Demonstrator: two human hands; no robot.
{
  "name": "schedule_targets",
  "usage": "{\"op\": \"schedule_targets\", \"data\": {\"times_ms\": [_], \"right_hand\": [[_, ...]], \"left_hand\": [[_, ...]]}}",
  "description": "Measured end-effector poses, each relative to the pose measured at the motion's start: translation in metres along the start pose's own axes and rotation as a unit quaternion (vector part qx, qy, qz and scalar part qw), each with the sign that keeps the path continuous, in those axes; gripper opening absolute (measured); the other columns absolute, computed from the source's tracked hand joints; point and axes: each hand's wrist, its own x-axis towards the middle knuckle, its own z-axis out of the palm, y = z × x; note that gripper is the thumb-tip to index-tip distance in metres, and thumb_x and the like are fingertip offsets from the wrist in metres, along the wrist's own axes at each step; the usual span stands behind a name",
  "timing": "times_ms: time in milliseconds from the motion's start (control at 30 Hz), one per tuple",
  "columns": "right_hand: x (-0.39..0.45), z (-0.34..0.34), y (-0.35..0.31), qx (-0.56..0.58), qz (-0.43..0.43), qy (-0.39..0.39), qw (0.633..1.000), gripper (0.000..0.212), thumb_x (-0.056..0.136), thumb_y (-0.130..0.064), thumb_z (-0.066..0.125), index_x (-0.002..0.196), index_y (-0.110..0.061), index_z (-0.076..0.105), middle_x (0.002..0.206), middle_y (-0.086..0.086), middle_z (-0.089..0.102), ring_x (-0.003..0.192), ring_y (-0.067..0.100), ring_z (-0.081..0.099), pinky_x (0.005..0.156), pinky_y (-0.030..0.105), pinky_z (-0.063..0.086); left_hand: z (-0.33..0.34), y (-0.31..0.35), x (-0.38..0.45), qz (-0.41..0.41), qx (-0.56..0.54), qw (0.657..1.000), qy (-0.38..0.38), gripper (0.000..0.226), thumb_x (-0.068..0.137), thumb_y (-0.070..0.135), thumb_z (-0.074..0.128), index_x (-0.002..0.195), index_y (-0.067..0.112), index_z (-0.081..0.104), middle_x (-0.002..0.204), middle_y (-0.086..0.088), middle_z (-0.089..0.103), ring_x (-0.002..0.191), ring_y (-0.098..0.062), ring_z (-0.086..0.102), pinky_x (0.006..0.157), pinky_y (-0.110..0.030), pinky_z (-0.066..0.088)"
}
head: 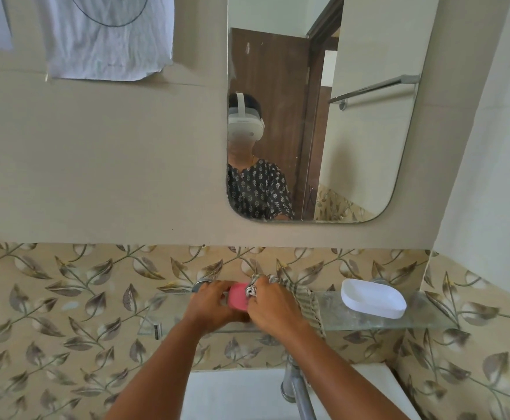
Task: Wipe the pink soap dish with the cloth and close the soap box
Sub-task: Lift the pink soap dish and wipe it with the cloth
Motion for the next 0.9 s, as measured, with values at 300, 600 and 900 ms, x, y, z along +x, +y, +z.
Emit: {"op": "schedule_targets", "data": {"times_ms": [300,600,900], "right_hand": [[-0.001,-0.004,-0.014,0.071,-0.064,-0.068,0.993,0.037,0.088,-0.022,0.042,0.124,-0.017,0.047,0.106,0.01,0.061,0.089,0.024,0.057,0.074,0.039,0.05],[-0.005,-0.005,-0.014,0.032,-0.072,-0.052,0.996,0.04,0.092,-0.024,0.041,0.129,-0.013,0.044,0.11,0.015,0.062,0.091,0.028,0.059,0.068,0.035,0.045],[0.002,-0.009,-0.002,-0.013,0.005,-0.026,1.0,0.036,0.088,-0.018,0.048,0.122,-0.005,0.045,0.11,0.014,0.061,0.098,0.03,0.06,0.079,0.038,0.052]], "left_hand": [[0.001,-0.003,0.004,0.005,0.029,0.999,0.016,0.078,0.038,0.067,0.054,0.107,0.031,0.063,0.11,0.006,0.064,0.105,-0.02,0.055,0.086,-0.032,0.044],[0.0,-0.002,0.002,0.002,0.049,0.999,0.018,0.075,0.041,0.065,0.048,0.102,0.025,0.065,0.108,0.001,0.066,0.105,-0.024,0.057,0.085,-0.034,0.045],[-0.003,0.008,-0.005,0.001,0.004,1.0,0.003,0.088,0.046,0.063,0.078,0.126,0.034,0.055,0.122,0.008,0.06,0.108,-0.014,0.05,0.093,-0.032,0.043]]}}
